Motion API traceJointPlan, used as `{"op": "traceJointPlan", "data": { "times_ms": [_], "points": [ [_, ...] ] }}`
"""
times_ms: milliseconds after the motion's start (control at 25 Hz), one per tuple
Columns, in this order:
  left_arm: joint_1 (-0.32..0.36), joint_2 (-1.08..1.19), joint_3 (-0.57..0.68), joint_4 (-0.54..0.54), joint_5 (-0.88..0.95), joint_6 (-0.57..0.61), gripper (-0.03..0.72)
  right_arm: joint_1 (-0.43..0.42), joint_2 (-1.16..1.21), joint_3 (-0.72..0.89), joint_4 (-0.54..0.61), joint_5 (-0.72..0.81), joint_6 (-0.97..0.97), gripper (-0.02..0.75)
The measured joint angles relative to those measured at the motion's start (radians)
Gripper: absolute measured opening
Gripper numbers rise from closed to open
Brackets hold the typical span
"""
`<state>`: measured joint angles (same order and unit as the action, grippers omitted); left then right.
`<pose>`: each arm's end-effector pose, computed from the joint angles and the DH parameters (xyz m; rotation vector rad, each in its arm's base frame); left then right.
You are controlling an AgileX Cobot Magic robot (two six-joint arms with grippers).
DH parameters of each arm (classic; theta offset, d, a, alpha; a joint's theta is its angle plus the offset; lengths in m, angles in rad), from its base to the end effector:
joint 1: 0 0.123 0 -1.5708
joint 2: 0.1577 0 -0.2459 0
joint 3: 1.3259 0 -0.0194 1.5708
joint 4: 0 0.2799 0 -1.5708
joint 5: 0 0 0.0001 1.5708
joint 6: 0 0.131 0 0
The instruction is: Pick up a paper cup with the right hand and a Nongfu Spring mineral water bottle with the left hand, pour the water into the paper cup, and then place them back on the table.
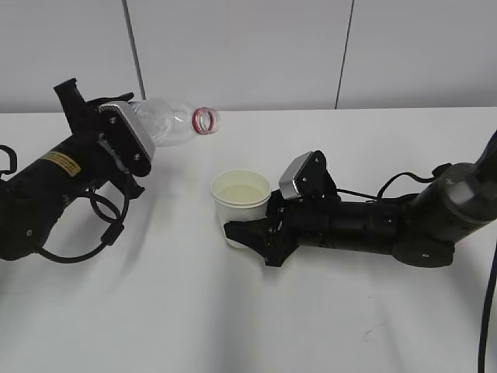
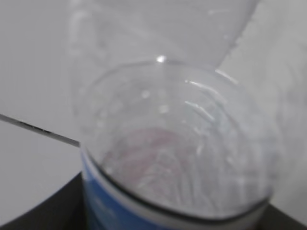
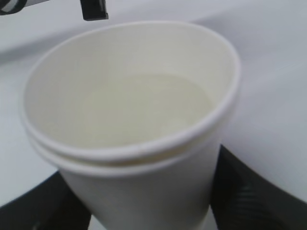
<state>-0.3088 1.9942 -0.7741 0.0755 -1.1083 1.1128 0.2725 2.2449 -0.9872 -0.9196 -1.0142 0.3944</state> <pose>0.3802 -0.1306 0.0798 1.1228 1.1800 0.5950 0.3593 0.1922 0.0009 -0.9183 1.7020 0.7652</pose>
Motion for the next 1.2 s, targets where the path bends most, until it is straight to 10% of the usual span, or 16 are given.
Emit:
{"op": "traceJointPlan", "data": {
  "times_ms": [1200],
  "points": [
    [0.000, -0.001, 0.010, -0.051, -0.001, -1.140, 0.398, 0.000, 0.000, 0.000, 0.191, 0.002, -0.012, 0.493]
  ]
}}
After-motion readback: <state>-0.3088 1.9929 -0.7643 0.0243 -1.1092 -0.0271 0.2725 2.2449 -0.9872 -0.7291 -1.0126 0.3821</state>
